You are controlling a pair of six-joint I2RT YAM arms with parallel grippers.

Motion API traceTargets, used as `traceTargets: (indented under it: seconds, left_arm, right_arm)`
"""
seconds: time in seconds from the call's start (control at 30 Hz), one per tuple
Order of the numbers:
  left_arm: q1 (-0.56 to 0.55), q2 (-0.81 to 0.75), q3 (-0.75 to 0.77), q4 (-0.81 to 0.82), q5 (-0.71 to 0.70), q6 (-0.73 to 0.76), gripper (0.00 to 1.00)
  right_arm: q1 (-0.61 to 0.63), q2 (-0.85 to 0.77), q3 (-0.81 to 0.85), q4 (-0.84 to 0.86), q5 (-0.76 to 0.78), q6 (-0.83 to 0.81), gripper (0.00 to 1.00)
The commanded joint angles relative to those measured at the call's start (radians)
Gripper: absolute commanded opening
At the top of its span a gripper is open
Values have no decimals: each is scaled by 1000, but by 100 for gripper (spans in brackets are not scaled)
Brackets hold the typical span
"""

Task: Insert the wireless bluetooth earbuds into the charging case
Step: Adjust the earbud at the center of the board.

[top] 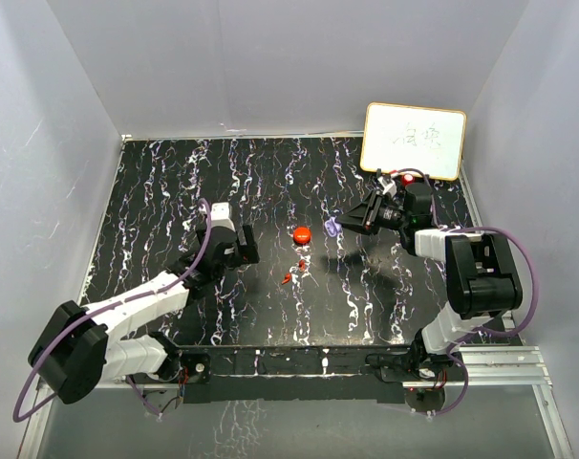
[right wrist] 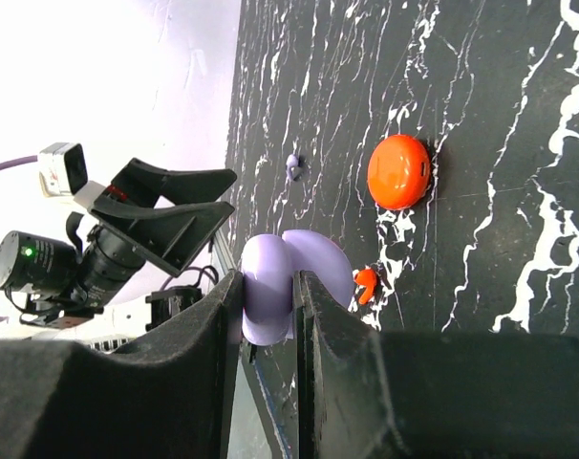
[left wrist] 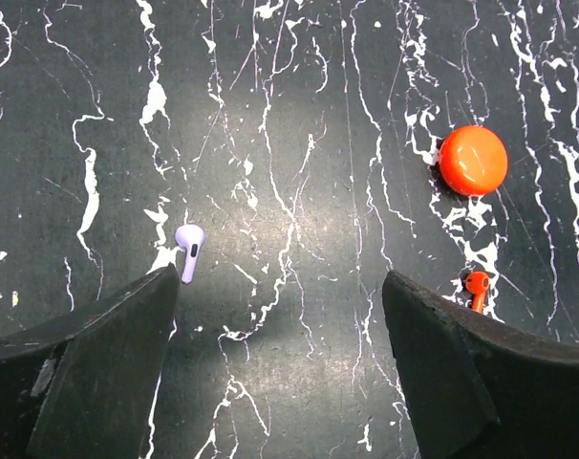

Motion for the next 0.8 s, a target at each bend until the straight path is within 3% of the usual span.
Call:
traceTargets:
  seconds: [0.0,0.27,0.77]
  left_arm:
    - [16,-28,-22,76,31,3,84]
    - [41,-35,-98,170,84,1,72]
    - [60,129,-23,92,-8,28,50]
  right_arm:
    - [22,12,27,77,-49,11,0]
    - [47,23,47,71,-39,12,0]
    - [65,42,65,68,-30,12,0]
